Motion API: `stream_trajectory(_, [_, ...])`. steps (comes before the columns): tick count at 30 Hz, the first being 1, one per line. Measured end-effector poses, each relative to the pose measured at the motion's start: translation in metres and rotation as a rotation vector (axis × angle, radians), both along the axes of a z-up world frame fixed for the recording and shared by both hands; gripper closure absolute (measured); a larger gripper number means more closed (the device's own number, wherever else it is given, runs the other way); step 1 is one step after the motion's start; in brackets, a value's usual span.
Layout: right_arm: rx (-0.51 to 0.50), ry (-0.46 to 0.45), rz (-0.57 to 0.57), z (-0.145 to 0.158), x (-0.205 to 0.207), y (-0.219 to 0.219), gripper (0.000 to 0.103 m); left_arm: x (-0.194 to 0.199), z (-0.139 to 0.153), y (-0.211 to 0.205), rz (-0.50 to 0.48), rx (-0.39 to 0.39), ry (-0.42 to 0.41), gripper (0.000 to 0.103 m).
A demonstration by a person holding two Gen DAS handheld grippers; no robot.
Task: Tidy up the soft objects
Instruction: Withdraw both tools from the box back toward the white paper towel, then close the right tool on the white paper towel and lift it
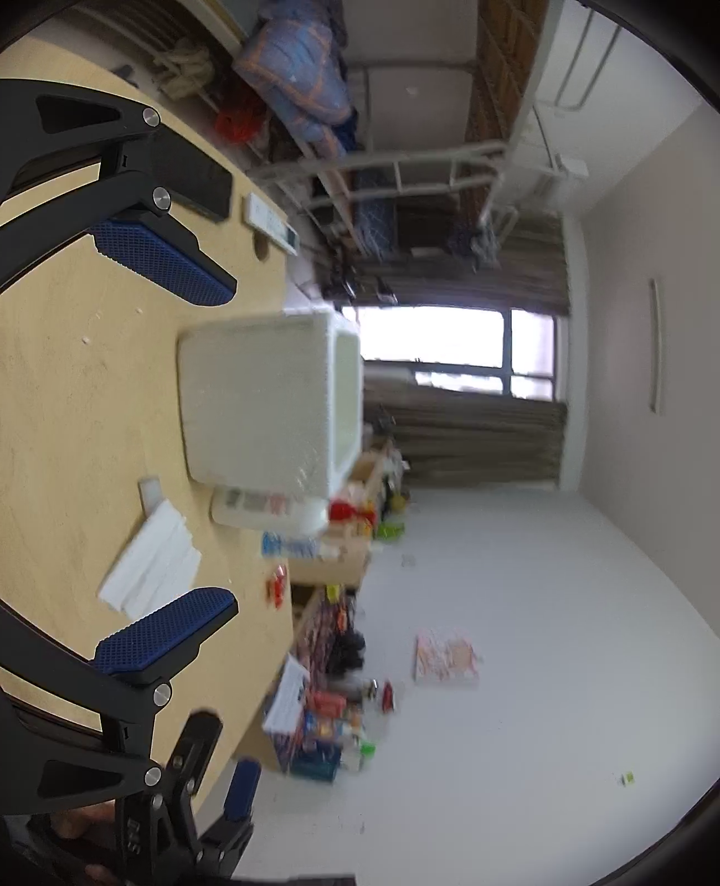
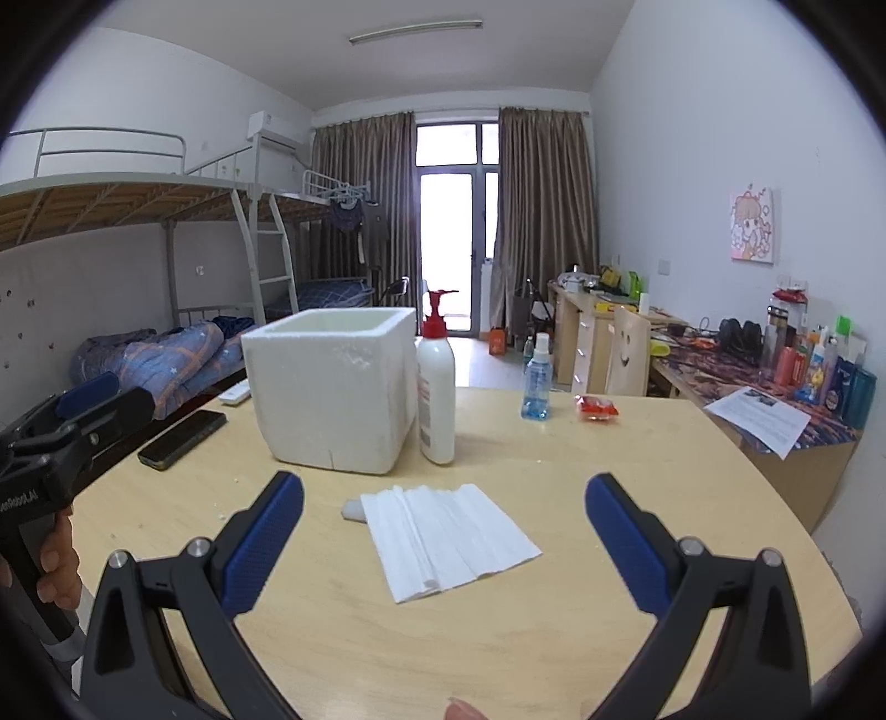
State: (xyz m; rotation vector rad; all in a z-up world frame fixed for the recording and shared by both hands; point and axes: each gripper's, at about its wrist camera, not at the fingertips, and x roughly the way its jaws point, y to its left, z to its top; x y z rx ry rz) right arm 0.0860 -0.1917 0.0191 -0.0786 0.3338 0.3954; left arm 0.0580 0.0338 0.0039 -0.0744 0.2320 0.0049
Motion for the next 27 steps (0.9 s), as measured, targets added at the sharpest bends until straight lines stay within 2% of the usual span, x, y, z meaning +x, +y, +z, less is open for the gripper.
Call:
stream_trajectory(4, [-0.006,0.023,-0.011,-0.010,0.007,0.001,0.000,0.009,-0.011,0.006,0.000,-0.043,0.039,0.001])
stream_trajectory(13, [-0.035,0.086,-0.009,-0.029,0.025,0.004,0.000,0.021,-0.026,0.004,0.003,-0.029,0.072,0.001])
stream_trajectory(19, [-0.078,0.126,0.015,-0.036,0.035,0.012,0.000,0.034,-0.034,0.003,-0.016,-0.024,0.122,0.001])
stream_trajectory(23, [-0.115,0.182,0.037,-0.041,0.046,0.020,0.000,0.046,-0.039,0.006,0.008,-0.010,0.168,0.001])
stream_trajectory(27, [-0.136,0.236,0.069,-0.047,0.058,0.027,0.000,0.059,-0.044,0.010,0.000,-0.031,0.216,0.001])
